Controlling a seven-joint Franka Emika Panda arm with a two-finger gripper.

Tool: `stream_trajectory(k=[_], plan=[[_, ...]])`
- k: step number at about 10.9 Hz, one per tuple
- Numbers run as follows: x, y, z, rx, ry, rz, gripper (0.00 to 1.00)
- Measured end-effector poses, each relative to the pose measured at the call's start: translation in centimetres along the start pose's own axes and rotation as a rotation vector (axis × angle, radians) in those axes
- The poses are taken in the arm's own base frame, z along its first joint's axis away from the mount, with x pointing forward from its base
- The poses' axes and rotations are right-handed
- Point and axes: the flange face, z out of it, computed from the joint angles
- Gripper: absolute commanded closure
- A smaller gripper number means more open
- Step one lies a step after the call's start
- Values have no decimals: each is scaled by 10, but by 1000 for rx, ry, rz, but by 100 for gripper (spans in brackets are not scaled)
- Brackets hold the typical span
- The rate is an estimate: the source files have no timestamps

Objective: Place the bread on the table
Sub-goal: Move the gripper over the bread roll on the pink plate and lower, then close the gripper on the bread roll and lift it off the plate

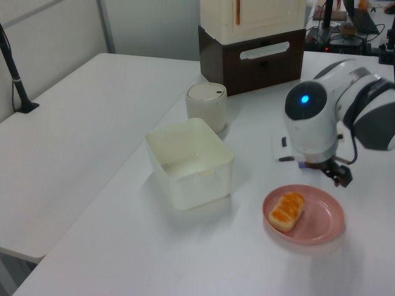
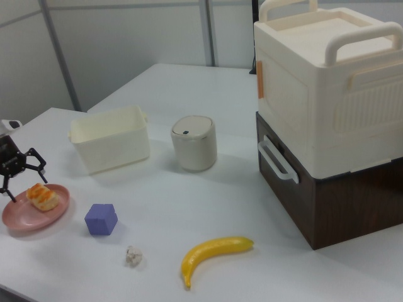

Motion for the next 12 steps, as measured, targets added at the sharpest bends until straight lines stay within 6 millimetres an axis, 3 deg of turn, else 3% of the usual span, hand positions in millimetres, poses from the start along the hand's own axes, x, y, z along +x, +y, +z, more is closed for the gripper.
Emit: stream_trajectory(k=[3, 5, 6, 7, 9, 10, 11, 12], plan=[[45, 10, 13, -53, 116, -26, 0], [57, 9, 22, -61, 124, -49, 0], [60, 8, 25, -60, 123, -57, 6], [61, 8, 26, -59, 122, -61, 19], [62, 7, 28, -57, 117, -66, 72], [63, 7, 29, -56, 115, -69, 91], [63, 7, 30, -56, 115, -70, 100], [63, 7, 30, -56, 114, -70, 100]])
